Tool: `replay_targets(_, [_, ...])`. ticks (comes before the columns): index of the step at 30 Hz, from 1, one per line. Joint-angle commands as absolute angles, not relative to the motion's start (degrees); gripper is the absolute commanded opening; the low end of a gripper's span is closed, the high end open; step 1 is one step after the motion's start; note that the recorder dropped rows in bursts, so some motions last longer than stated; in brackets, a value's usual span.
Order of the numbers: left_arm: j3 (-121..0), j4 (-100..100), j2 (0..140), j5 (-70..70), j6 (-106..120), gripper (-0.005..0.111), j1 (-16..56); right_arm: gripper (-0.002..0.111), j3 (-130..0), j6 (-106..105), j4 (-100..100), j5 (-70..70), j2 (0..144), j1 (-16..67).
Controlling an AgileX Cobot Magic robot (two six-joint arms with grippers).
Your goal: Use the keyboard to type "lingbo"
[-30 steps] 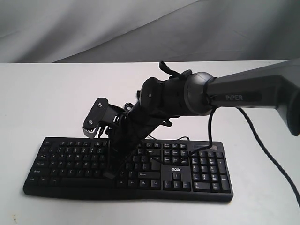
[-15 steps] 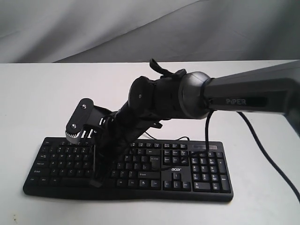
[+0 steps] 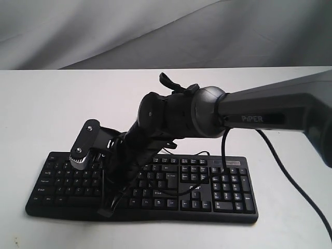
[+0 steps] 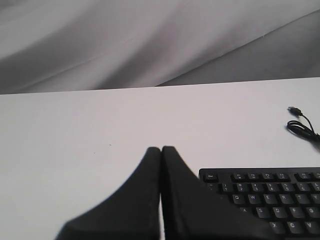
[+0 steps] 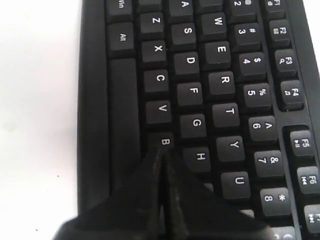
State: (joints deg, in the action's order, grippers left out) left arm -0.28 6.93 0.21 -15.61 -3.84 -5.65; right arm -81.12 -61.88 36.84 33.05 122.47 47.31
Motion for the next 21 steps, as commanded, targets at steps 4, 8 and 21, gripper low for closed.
replay_targets(4, [0.0,6.71,0.0,-15.21,-3.96,0.001,-5.71,0.0,-81.43,-62.64,36.65,32.96,122.39,47.4])
replay_targets(8, [0.0,6.71,0.0,-15.21,-3.96,0.001,-5.71,0.0,-81.43,-62.64,37.01,32.26,123.49,47.4])
replay_targets(21, [0.0,6.71,0.0,-15.21,-3.96,0.001,-5.71,0.0,-84.23,-63.17,37.01,33.38,124.11,47.4])
